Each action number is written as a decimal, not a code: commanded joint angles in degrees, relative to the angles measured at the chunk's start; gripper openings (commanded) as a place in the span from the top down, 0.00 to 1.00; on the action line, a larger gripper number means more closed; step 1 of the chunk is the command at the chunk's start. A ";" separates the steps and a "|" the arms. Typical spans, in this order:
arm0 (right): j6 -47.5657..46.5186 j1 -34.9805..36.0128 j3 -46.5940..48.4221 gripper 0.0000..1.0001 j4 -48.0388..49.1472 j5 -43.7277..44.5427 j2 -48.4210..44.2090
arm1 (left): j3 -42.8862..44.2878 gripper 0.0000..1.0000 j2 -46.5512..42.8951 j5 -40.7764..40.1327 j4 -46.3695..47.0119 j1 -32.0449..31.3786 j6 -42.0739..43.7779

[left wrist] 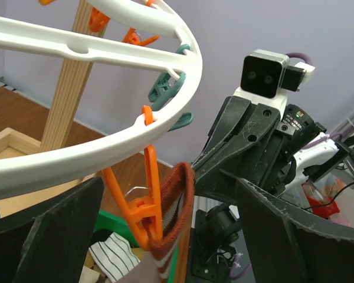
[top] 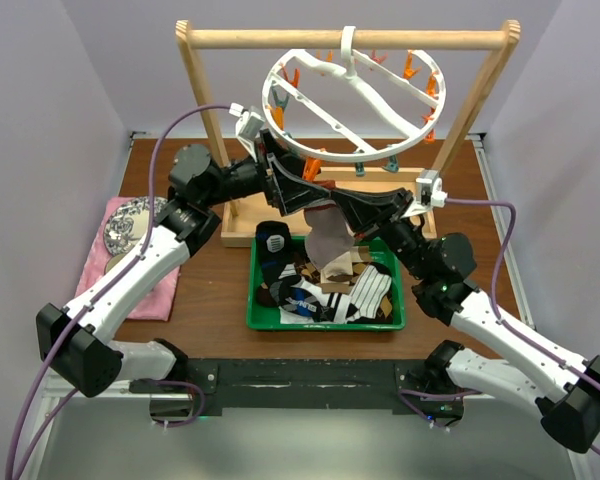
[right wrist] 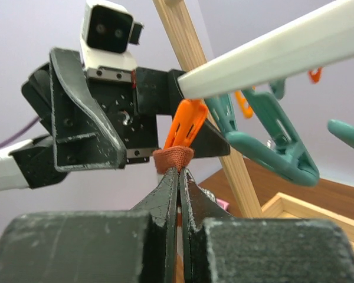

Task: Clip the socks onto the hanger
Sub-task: Clamp the sock onto the hanger.

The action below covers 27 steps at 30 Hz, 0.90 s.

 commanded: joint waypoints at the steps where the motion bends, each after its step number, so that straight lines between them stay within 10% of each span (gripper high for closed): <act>1: -2.26 -0.21 2.23 1.00 -2.79 -0.98 -0.35 | 3.81 0.00 -0.98 -0.08 -0.81 0.63 0.24; 6: -4.11 -0.21 4.59 0.97 -8.68 -1.51 1.92 | 3.90 0.00 -1.95 -2.63 -3.00 1.60 1.20; 12: -6.66 -0.21 8.81 0.51 -18.17 -0.02 2.47 | 4.86 0.00 -2.04 -9.57 -8.09 2.13 5.16; 27: -22.03 -0.03 13.30 0.48 -42.43 11.39 -8.96 | 11.10 0.00 0.16 -18.37 -12.24 8.28 5.34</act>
